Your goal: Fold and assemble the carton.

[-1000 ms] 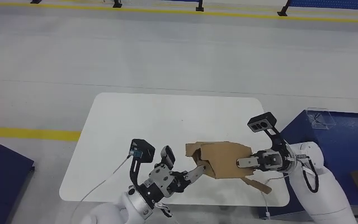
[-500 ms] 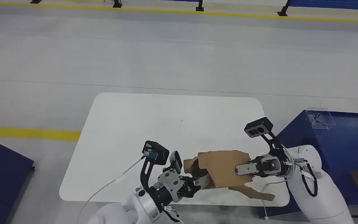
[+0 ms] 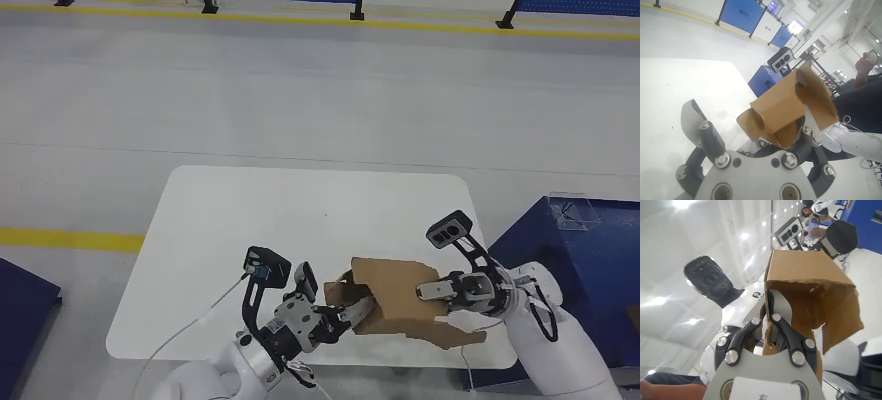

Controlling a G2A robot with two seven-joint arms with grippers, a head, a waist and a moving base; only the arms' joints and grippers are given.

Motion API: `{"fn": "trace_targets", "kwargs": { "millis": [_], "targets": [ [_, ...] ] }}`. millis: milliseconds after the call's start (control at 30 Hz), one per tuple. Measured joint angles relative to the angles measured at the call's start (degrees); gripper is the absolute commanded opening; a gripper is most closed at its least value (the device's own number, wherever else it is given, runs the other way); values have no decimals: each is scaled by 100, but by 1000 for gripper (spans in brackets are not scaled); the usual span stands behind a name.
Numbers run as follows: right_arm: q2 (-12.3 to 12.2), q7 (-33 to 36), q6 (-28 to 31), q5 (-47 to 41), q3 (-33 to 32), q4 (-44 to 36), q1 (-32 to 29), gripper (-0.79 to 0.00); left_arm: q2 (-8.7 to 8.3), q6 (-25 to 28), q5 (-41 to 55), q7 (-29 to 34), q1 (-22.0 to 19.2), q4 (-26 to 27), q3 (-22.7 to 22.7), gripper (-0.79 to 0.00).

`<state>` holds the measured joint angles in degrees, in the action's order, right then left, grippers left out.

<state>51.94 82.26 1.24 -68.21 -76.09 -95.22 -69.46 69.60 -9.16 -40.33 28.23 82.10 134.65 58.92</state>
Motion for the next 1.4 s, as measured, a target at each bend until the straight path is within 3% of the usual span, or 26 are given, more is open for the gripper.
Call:
{"fn": "trace_targets", "kwargs": {
  "millis": [233, 533, 1000, 1233, 1400],
  "targets": [
    [166, 240, -937, -1039, 523, 707, 349, -785, -2, 522, 393, -1053, 291, 0, 496, 0],
    [309, 574, -1301, -1210, 950, 897, 590, -785, -10, 237, 277, -755, 301, 0, 689, 0],
    [288, 574, -1392, -1359, 833, 519, 384, -785, 31, -137, 379, -275, 100, 0, 513, 0],
    [309, 574, -1317, -1773, 593, 811, 449, -785, 51, 426, 1103, -995, 318, 0, 864, 0],
    [355, 574, -1504, -2052, 555, 1010, 552, -785, 2, 644, 1535, -597, 599, 0, 1177, 0]
  ]
}}
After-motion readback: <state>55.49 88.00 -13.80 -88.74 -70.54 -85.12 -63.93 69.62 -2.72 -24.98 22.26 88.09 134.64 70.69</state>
